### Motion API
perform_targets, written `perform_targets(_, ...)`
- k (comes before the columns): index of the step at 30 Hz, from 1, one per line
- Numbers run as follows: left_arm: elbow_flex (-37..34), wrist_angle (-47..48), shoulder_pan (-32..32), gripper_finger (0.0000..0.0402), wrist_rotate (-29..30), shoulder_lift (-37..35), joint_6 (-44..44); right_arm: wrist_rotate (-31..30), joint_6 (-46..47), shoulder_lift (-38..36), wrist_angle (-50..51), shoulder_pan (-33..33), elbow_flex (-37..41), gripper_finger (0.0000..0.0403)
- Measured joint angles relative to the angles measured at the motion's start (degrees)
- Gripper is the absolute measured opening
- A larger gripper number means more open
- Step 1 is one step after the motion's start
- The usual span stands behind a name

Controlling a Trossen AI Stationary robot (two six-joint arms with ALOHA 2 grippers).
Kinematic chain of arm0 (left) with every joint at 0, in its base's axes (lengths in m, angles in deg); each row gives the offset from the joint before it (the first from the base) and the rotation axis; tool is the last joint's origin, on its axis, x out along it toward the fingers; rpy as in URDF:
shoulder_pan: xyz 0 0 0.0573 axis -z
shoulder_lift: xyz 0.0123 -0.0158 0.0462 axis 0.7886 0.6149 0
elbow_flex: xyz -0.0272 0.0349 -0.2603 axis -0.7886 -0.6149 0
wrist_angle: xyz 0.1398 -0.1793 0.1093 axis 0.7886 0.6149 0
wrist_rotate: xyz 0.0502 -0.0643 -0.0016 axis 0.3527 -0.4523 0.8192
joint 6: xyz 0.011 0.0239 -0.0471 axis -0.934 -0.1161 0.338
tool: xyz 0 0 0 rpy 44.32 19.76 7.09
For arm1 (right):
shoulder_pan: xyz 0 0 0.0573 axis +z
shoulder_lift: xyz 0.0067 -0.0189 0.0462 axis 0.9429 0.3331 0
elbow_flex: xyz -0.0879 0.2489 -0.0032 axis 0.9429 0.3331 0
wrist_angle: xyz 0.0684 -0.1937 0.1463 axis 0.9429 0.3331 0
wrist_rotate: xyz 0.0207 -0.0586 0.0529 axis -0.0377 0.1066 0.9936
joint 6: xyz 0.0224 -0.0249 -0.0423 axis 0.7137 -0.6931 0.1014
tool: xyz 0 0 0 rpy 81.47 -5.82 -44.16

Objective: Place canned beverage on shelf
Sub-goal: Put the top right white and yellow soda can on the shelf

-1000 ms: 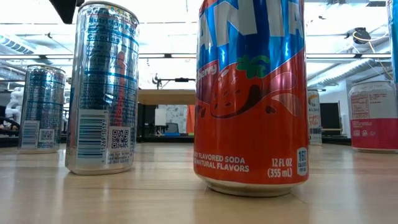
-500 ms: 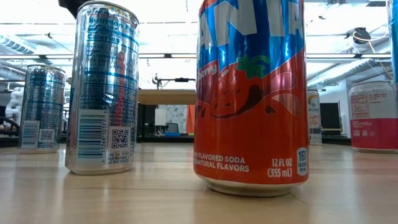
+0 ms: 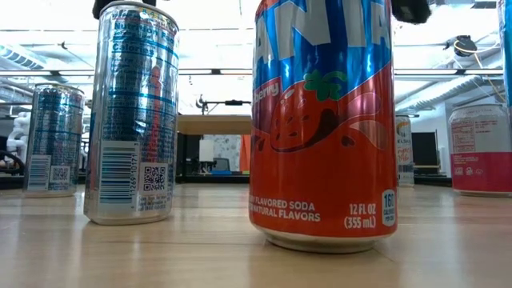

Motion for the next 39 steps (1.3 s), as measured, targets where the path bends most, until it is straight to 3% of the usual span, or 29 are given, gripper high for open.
perform_targets(10, -0.01, 0.47, -3.46, 0.0349, 0.25, 0.00, -2.10, 8.11, 6.57, -2.39, 10.82, -3.40, -0.60, 0.0069)
perform_targets(15, 0.00, -1.46, -4.68, 0.0349, 0.98, 0.00, -1.76, 10.97, 15.98, -2.28, 12.11, -8.70, -5.71, 0.0106)
perform_targets(20, 0.00, -4.61, -4.81, 0.0349, 0.37, 0.02, -2.51, 8.94, 2.64, -2.35, 12.25, -16.20, -15.71, 0.0135)
perform_targets(24, 0.01, -6.83, -4.63, 0.0349, 0.28, 0.02, -0.46, 3.49, -0.89, -2.37, 17.80, -23.90, -20.62, 0.0143)
perform_targets(31, 0.01, -9.93, -2.44, 0.0349, 1.56, 0.04, 3.19, 2.17, -11.39, -1.94, 21.11, -35.49, -21.70, 0.0144)
perform_targets(39, 0.01, -9.97, 1.01, 0.0349, 5.06, -0.10, 8.41, 3.82, -15.25, -0.75, 23.51, -41.80, -21.31, 0.0144)
